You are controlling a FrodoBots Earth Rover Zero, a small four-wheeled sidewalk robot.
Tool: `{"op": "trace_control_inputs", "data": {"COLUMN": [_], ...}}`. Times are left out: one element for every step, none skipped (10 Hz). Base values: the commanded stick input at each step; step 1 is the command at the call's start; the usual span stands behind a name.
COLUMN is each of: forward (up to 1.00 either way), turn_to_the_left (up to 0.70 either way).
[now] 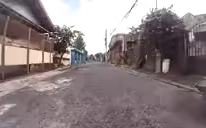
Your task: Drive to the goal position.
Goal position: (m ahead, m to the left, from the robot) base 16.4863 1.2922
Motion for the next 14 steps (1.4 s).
{"op": "trace_control_inputs", "data": {"forward": [1.00,1.00,1.00,1.00,1.00,1.00,1.00,1.00,1.00,1.00,1.00,1.00,1.00,1.00], "turn_to_the_left": [0.00,0.00,0.00,0.00,0.00,0.00,0.00,0.00,0.00,0.00,0.00,0.00,0.00,0.00]}}
